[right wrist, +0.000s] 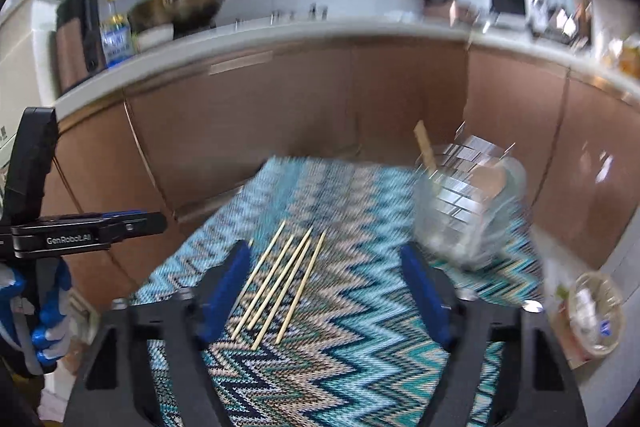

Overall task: Organize utensils
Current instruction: 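Close the left tool on a chopstick while the right tool grasps another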

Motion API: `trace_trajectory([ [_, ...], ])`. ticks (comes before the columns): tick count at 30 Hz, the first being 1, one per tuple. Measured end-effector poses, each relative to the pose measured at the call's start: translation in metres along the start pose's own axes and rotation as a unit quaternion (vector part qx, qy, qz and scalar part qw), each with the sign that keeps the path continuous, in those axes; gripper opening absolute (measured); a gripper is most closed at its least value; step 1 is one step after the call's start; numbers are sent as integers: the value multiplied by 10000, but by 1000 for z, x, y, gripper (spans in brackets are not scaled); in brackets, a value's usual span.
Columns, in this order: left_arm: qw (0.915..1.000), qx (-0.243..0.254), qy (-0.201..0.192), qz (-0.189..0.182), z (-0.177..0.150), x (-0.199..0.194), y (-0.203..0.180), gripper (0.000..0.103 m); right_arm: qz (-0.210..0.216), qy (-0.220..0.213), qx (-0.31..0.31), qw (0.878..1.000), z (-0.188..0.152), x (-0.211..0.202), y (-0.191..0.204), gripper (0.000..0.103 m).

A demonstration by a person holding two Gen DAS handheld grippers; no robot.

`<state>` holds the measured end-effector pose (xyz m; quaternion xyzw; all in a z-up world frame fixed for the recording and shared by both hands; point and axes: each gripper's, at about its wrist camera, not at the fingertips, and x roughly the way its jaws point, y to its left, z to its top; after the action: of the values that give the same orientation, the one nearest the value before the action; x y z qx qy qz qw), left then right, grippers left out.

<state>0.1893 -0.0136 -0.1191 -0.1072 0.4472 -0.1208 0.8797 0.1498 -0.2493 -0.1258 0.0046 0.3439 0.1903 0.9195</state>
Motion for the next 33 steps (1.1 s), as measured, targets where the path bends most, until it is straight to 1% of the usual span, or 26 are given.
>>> trace_trajectory([
  [2, 9995, -114, 285, -67, 10, 26, 4, 36, 186, 399, 95, 9990, 3, 33, -6, 48],
  [5, 9973, -257, 682, -93, 26, 69, 11, 32, 489, 893, 286, 9944, 7, 75, -15, 35],
  [7, 9954, -325, 886, -146, 33, 91, 13, 30, 601, 1119, 377, 9912, 9, 95, -20, 33],
  [10, 9934, -280, 1108, -56, 41, 120, 13, 26, 742, 1430, 458, 9859, 14, 126, -23, 31],
  [16, 9886, -206, 1486, 132, 50, 163, 16, 15, 869, 1800, 605, 9779, 19, 164, -34, 29],
  [20, 9854, -140, 1684, 228, 52, 182, 17, 12, 932, 2020, 616, 9730, 22, 187, -35, 28],
  [27, 9803, -232, 1950, 225, 47, 205, 25, 9, 1004, 2363, 705, 9639, 30, 225, -34, 24],
  [33, 9809, -238, 1924, 161, 48, 209, 28, 6, 864, 2618, 716, 9586, 34, 260, -34, 22],
])
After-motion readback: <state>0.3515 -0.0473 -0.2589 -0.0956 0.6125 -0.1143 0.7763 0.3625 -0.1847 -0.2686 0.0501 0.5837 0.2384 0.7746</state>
